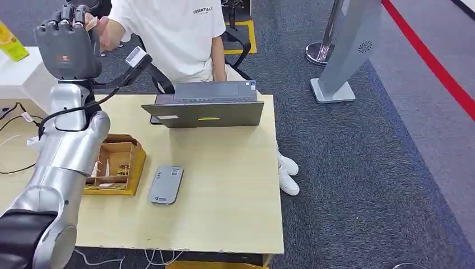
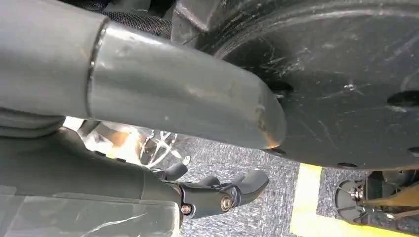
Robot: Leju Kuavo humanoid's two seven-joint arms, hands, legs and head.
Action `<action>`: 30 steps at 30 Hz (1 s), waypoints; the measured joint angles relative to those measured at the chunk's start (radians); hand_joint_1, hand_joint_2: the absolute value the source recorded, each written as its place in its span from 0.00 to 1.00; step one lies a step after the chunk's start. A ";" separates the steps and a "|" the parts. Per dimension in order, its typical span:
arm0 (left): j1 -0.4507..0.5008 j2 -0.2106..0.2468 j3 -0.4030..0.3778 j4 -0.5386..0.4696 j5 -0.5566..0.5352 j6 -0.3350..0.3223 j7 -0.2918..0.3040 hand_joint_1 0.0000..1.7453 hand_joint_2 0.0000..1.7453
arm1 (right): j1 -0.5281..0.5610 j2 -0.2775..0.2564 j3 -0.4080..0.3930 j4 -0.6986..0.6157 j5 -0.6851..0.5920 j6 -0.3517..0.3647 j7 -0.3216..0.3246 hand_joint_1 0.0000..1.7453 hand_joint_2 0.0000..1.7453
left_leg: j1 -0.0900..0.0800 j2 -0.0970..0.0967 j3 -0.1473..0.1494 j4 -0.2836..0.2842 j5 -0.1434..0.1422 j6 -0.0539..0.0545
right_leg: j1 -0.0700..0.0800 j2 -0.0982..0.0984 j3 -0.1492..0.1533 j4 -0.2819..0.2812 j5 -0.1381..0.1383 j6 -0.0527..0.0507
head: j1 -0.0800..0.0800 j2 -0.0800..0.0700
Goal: Pass the card to the sensor for recognition and then transmit it.
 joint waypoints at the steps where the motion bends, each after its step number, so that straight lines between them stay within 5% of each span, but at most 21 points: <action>1: 0.000 0.000 0.000 0.005 0.000 0.000 0.005 0.00 1.00 | 0.000 -0.001 0.002 -0.001 0.000 0.000 0.001 0.00 0.00 | 0.000 0.000 0.000 0.000 0.000 0.000 | 0.000 0.000 0.000 0.000 0.000 0.000 | 0.000 0.000; 6: -0.005 0.000 0.000 0.031 -0.001 0.000 0.007 0.00 1.00 | 0.000 -0.003 0.007 -0.004 -0.002 0.000 0.003 0.00 0.00 | 0.000 0.000 0.000 0.000 0.000 0.000 | 0.000 0.000 0.000 0.000 0.000 0.000 | 0.000 0.000; 12: 0.063 -0.005 0.000 -0.001 0.113 -0.015 -0.089 0.00 1.00 | 0.000 -0.002 0.007 -0.006 -0.041 -0.002 -0.006 0.00 0.00 | -0.001 0.002 0.001 0.000 0.000 0.000 | -0.001 0.002 0.000 0.000 0.000 0.000 | 0.000 0.000; 16: 0.312 -0.001 -0.044 -0.257 0.191 -0.085 -0.109 0.00 1.00 | 0.002 0.016 0.001 0.006 -0.094 -0.002 -0.032 0.00 0.00 | -0.001 0.005 0.001 -0.001 -0.002 0.000 | -0.001 0.005 0.000 0.000 -0.001 -0.001 | -0.001 0.000; 23: 0.799 0.086 -0.149 -0.690 0.162 -0.054 -0.095 0.00 1.00 | 0.013 0.048 -0.021 0.023 -0.161 -0.021 -0.053 0.00 0.00 | 0.000 0.009 0.003 -0.002 -0.009 -0.002 | 0.000 0.009 -0.001 0.000 -0.006 -0.003 | -0.001 0.000; 27: 1.016 0.126 -0.152 -0.827 0.142 -0.019 -0.085 0.00 1.00 | 0.020 0.059 -0.034 0.028 -0.185 -0.031 -0.062 0.00 0.00 | 0.000 0.009 0.003 -0.002 -0.010 -0.002 | 0.000 0.009 -0.001 0.000 -0.008 -0.003 | -0.002 0.000; 30: 1.092 0.150 -0.152 -0.874 0.146 -0.013 -0.082 0.00 1.00 | 0.020 0.062 -0.036 0.031 -0.189 -0.033 -0.064 0.00 0.00 | 0.000 0.007 0.003 -0.002 -0.010 -0.002 | 0.000 0.006 0.000 0.000 -0.008 -0.003 | -0.002 0.000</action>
